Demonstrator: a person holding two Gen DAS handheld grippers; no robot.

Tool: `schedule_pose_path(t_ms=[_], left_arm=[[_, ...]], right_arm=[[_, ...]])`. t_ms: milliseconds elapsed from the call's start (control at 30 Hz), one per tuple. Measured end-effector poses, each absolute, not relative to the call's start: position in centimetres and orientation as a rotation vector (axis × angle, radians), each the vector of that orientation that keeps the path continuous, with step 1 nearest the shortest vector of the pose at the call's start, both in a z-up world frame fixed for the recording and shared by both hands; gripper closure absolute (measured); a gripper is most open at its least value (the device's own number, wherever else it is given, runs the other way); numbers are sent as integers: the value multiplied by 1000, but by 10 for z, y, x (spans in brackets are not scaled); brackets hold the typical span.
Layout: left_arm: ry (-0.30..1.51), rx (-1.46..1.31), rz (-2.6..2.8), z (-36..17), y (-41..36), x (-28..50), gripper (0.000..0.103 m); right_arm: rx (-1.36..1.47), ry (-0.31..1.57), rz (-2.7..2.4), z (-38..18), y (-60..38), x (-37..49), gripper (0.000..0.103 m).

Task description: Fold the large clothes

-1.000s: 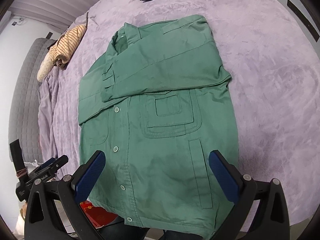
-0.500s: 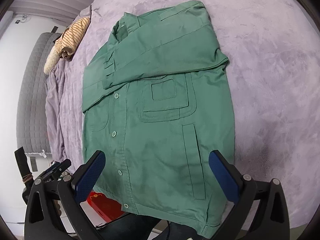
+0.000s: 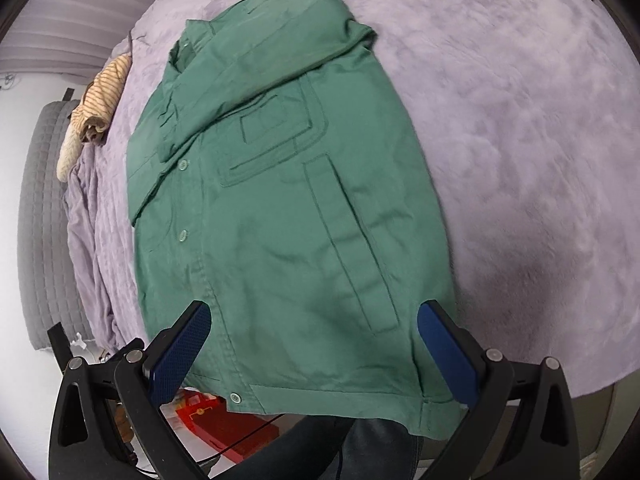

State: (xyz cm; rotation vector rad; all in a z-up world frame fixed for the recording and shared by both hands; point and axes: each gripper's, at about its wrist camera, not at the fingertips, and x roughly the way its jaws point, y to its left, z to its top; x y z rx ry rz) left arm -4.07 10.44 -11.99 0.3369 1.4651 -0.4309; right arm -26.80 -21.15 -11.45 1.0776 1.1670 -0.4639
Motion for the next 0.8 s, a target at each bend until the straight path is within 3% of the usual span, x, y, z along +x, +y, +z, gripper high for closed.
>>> schedule_pose_path(t_ms=[267,467,700,800], left_arm=[[1589,241,-473,-167,166,-33,1],[1661,245,-575,-189,164,-46,1],[1640,248,-634,-191,148,-56,1],[1658,230,-627,-199,146,-49,1]], right_arm=[[1224,1116,-650,-146,-196,-351,0],[1385,1073,-600,-178,-169,-364,0],[1464,815,-455,-149,-162,-351,0],[1469,820,-476,-149,-161,-352,0]])
